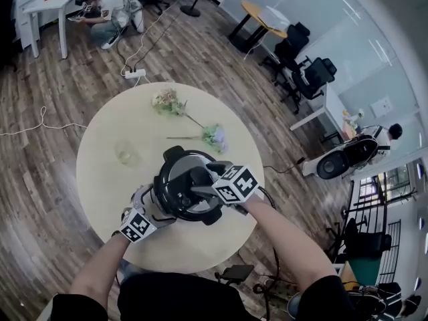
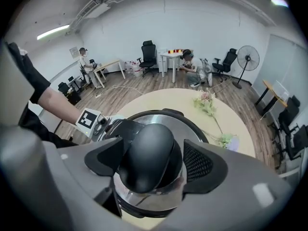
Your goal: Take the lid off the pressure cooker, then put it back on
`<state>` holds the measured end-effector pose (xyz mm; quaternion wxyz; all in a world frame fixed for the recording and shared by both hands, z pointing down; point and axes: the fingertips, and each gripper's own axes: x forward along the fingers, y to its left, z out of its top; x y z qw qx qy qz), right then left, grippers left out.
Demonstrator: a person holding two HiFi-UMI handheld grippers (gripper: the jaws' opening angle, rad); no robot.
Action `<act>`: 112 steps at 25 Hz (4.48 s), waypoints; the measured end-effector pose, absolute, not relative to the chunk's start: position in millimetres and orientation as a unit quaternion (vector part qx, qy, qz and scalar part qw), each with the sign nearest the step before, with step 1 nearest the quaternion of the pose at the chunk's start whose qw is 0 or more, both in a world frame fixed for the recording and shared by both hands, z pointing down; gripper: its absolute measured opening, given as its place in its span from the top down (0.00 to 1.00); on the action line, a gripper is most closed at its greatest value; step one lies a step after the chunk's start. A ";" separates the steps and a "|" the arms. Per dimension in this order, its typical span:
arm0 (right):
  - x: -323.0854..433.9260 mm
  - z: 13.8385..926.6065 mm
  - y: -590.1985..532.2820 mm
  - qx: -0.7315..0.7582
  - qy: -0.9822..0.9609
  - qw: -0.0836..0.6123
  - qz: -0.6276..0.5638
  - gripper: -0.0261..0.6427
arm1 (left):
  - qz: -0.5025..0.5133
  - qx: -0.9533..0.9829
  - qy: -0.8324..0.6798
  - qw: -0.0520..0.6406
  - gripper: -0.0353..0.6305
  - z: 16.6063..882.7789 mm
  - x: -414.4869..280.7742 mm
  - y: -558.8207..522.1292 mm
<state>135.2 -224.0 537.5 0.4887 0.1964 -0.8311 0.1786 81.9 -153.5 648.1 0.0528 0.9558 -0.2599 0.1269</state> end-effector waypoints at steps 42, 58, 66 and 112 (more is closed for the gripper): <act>141.1 557.7 -234.5 0.403 -0.586 0.524 0.469 0.53 | 0.135 0.953 -0.264 0.063 0.06 657.3 82.9 -148.9; 147.9 557.9 -218.9 0.398 -0.589 0.538 0.452 0.47 | 0.135 0.953 -0.262 0.063 0.06 655.2 82.9 -151.0; 149.3 558.3 -221.6 0.429 -0.582 0.518 0.457 0.52 | 0.135 0.953 -0.263 0.064 0.06 655.7 84.5 -151.7; 280.7 464.9 -232.3 0.486 -0.568 0.435 0.502 0.53 | 0.141 0.952 -0.264 0.064 0.06 643.7 99.1 -140.1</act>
